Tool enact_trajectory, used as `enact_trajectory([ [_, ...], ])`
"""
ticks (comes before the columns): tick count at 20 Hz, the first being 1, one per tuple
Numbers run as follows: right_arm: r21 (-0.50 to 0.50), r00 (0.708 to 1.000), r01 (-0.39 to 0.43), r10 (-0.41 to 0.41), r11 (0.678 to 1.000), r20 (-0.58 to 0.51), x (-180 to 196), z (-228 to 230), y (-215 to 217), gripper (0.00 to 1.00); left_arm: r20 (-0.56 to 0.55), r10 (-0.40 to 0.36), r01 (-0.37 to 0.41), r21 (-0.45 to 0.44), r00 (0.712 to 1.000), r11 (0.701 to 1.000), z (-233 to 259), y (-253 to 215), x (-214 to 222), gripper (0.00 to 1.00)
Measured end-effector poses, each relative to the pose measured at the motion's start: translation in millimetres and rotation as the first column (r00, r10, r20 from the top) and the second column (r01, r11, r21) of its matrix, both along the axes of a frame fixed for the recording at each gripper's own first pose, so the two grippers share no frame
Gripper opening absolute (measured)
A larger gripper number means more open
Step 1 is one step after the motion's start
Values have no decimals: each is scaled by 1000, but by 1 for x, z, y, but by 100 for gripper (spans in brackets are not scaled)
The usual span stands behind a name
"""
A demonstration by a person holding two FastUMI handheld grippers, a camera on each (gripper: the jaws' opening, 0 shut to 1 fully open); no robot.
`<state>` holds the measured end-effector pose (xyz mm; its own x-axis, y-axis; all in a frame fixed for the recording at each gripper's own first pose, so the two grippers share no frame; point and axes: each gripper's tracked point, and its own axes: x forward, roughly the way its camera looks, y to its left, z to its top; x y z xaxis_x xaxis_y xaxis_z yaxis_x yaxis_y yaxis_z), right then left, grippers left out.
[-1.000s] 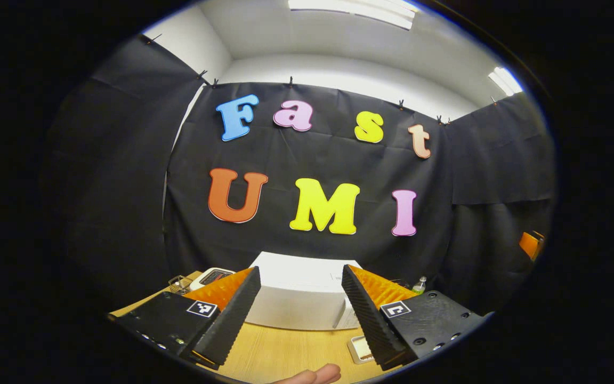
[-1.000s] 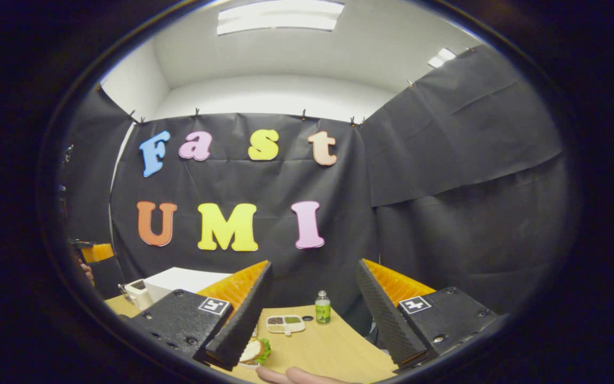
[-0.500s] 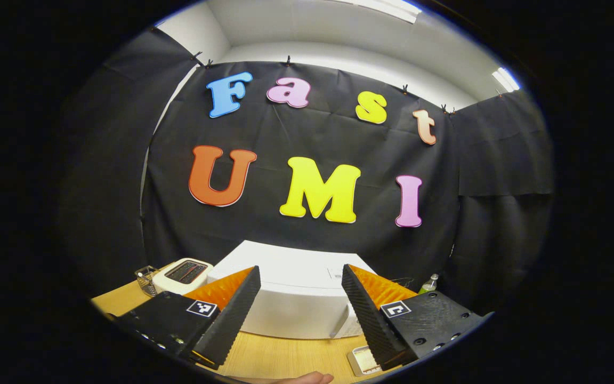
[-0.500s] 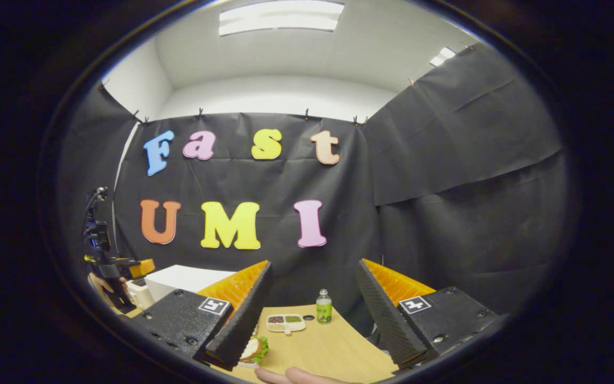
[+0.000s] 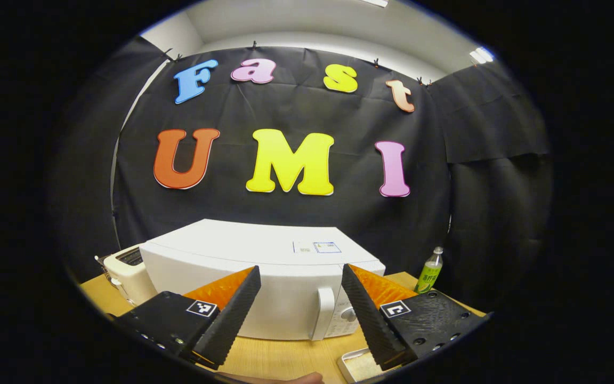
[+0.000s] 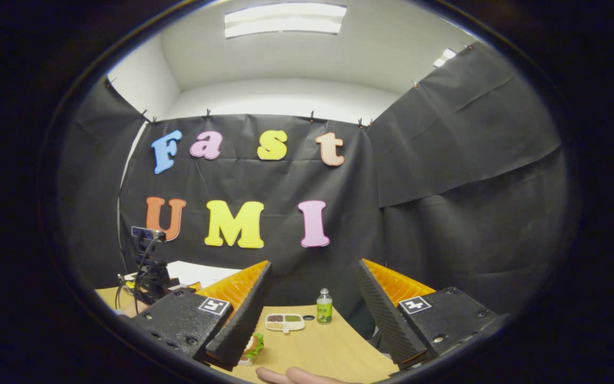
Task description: Open the microwave oven with the left hand, put the food in, and close the microwave oven.
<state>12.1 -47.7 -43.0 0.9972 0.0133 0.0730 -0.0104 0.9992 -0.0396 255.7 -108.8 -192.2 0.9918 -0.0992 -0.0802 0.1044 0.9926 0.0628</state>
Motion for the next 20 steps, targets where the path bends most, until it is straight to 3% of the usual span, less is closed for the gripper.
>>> enact_trajectory([
  [1,-5,1000,-2,2,1000,0,2,-5,-1,100,-2,17,-17,43,1000,999,-12,-2,7,95],
  [2,-8,1000,-5,5,1000,3,2,-8,-3,100,-6,25,-24,67,1000,997,-24,-4,13,95],
  [3,0,1000,-3,3,1000,15,3,-8,-6,100,-32,15,-13,68,999,998,-39,-10,19,84],
  [4,13,999,-3,3,1000,33,4,-7,-10,100,-66,-8,11,44,998,999,-54,-20,24,92],
  [5,20,999,0,-1,1000,48,5,-7,-14,100,-87,-10,11,17,996,1000,-64,-24,27,84],
  [6,20,999,6,-7,1000,51,8,-10,-19,91,-103,-4,5,1,995,1000,-74,-25,30,81],
  [7,16,999,15,-15,1000,46,11,-17,-26,91,-108,7,-8,-8,994,1000,-80,-24,36,79],
  [8,15,999,20,-21,1000,37,14,-22,-30,100,-119,12,-13,-11,993,1000,-87,-25,39,79],
  [9,16,999,25,-25,1000,26,17,-26,-33,100,-130,28,-29,-4,991,1000,-95,-24,41,79],
  [10,18,1000,27,-27,999,15,20,-29,-36,91,-105,43,-42,9,994,999,-92,-24,44,78],
  [12,25,1000,28,-28,999,-10,28,-40,-41,91,-89,66,-63,38,994,997,-95,-23,46,75],
  [13,30,999,28,-27,999,-24,31,-46,-42,100,-90,76,-72,45,993,996,-96,-21,45,75],
  [14,37,999,26,-25,999,-37,34,-51,-43,100,-101,78,-75,32,992,997,-99,-21,41,70],
  [16,53,998,17,-14,998,-61,38,-60,-43,100,-143,59,-64,-31,988,997,-112,-24,43,40],
  [17,59,997,14,-10,998,-71,40,-64,-44,100,-155,47,-57,-60,987,997,-111,-27,43,42],
  [18,64,997,15,-9,998,-82,42,-68,-45,100,-163,31,-44,-80,986,996,-113,-32,45,38],
  [19,68,996,18,-11,997,-90,43,-71,-48,100,-162,37,-46,-57,986,997,-111,-32,44,22],
  [20,71,995,22,-16,997,-95,43,-73,-51,91,-158,44,-48,-24,986,999,-110,-31,40,13],
])
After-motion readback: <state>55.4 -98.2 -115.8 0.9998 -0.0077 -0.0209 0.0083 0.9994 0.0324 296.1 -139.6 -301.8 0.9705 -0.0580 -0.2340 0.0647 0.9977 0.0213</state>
